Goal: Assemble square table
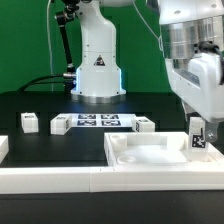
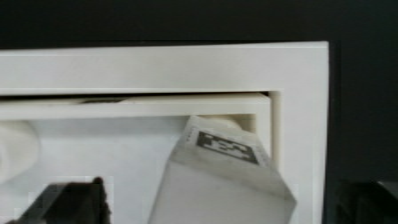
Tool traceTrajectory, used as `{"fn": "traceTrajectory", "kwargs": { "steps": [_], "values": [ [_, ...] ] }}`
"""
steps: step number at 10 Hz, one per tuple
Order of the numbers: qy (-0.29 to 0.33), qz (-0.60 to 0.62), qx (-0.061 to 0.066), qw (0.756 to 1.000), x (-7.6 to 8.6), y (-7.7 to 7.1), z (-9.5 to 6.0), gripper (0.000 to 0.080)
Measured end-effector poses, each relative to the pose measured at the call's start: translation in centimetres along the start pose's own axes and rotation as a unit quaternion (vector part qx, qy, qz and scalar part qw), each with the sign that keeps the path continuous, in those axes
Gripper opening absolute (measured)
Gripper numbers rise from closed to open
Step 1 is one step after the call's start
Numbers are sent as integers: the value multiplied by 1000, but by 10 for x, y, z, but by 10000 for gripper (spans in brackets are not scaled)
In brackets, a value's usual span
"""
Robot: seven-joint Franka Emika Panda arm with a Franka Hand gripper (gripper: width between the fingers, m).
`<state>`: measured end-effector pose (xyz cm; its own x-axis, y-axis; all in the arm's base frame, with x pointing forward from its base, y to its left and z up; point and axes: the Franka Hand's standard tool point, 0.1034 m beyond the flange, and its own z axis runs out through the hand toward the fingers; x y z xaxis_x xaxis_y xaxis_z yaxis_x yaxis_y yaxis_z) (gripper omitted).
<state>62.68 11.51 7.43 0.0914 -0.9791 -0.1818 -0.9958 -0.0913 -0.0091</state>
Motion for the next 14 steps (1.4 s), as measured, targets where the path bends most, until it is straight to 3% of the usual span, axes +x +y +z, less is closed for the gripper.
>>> {"fn": "traceTrajectory", "kwargs": {
  "steps": [1, 2, 3, 5, 10, 14],
  "values": [
    [0, -43, 0, 999, 0, 0, 0, 646],
    [4, -110, -11, 994, 0, 3, 1, 649],
    [11, -178, -30, 984, 0, 5, 0, 649],
    [23, -295, -38, 954, 2, 4, -2, 649],
    [20, -465, -42, 884, 4, 3, -2, 649],
    [19, -610, -47, 791, 5, 3, -1, 649]
  ]
}}
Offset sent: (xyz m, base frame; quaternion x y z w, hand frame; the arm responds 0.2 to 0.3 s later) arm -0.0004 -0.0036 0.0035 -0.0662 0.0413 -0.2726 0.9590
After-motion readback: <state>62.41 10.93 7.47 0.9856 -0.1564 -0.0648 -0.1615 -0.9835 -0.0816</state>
